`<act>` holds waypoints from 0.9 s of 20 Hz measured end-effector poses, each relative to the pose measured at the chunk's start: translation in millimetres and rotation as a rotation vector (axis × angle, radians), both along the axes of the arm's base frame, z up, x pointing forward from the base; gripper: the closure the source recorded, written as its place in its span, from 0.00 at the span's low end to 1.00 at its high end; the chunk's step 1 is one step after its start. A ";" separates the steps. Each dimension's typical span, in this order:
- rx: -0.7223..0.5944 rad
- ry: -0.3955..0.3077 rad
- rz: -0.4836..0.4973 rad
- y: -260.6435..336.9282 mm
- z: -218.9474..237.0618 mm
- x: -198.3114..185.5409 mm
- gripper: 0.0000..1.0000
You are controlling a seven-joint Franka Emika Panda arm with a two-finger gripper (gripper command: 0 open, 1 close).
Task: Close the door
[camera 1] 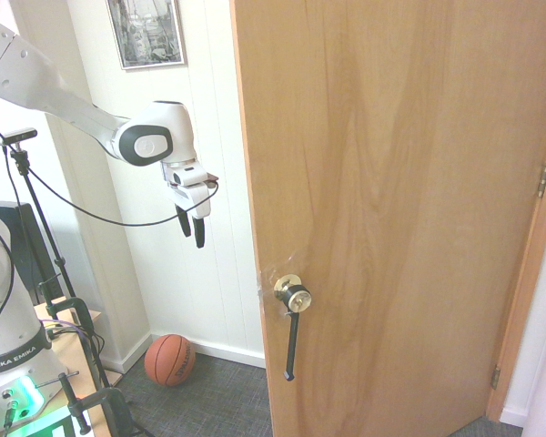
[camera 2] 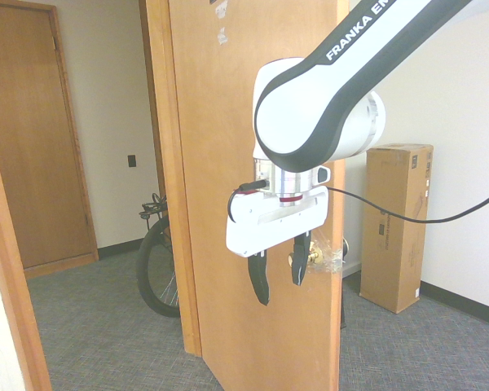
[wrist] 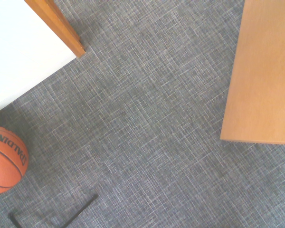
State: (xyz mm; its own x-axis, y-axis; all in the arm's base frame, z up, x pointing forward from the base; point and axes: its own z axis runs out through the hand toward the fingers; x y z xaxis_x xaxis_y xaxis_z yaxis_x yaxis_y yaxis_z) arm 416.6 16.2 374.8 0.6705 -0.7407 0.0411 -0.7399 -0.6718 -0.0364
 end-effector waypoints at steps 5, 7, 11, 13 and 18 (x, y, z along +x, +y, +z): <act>0.006 -0.010 -0.001 -1.7 1.3 -0.3 0.00; 0.009 -0.019 -0.006 -3.3 1.5 -3.5 0.00; 0.021 -0.037 -0.025 -33.4 9.0 -36.3 0.00; 0.023 -0.046 -0.042 -56.2 18.2 -60.8 0.00; 0.029 -0.036 -0.067 -103.0 63.2 -103.5 0.00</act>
State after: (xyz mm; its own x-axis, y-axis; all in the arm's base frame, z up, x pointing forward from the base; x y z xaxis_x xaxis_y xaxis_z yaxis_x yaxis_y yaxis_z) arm 313.1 -86.8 438.0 0.6181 -0.7850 0.0422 -0.7809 -0.6192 -0.0823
